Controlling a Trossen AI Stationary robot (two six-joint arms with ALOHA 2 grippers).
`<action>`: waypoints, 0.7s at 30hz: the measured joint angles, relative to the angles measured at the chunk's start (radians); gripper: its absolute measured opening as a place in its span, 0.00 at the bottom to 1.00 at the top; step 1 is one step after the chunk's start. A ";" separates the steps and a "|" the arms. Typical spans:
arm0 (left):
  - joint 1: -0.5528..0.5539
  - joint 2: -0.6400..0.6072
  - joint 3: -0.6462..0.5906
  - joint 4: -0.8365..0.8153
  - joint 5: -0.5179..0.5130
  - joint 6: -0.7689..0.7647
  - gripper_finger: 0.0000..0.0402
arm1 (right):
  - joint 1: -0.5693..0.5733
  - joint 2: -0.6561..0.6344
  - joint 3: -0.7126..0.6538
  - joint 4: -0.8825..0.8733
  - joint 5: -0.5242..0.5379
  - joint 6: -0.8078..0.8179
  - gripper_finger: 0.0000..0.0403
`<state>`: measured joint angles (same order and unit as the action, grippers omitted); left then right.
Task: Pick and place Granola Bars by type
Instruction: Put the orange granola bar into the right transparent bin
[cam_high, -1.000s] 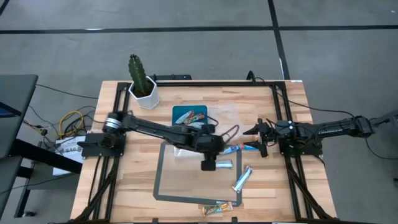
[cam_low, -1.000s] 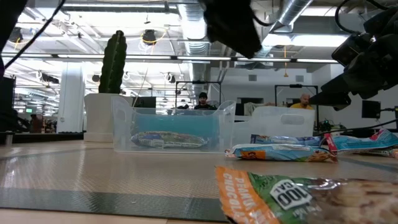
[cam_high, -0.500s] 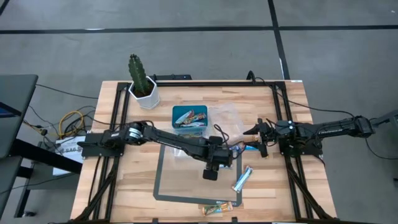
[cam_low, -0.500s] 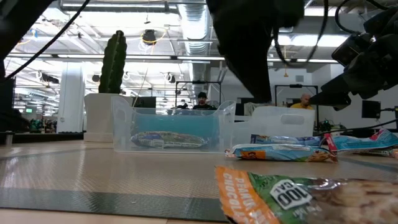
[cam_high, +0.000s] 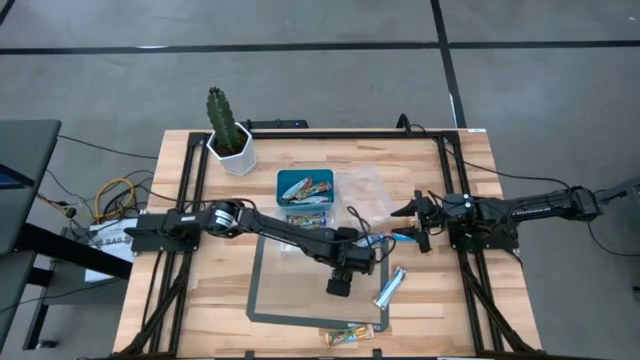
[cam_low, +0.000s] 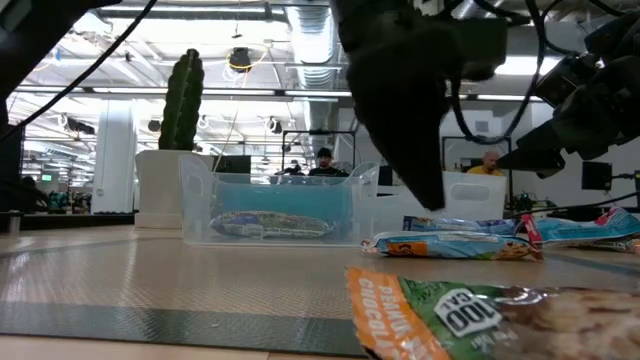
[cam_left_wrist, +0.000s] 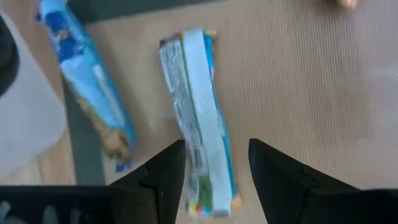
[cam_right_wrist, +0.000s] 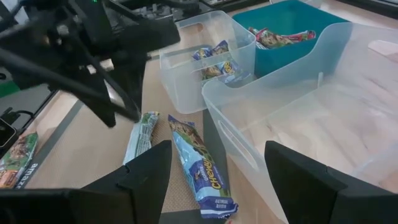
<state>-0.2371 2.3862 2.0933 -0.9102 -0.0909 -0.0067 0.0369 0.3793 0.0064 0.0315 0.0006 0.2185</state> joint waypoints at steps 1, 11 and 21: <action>0.000 0.005 -0.001 0.002 0.001 0.000 0.42 | 0.000 0.000 0.000 0.000 0.000 0.000 0.62; 0.002 0.052 -0.002 0.064 -0.001 -0.005 0.42 | 0.000 0.000 0.000 0.003 0.000 0.000 0.62; 0.013 0.073 -0.001 0.074 -0.014 0.005 0.42 | 0.000 -0.001 0.000 0.003 0.000 0.000 0.62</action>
<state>-0.2245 2.4588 2.0923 -0.8358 -0.1054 -0.0018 0.0368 0.3782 0.0067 0.0345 0.0006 0.2188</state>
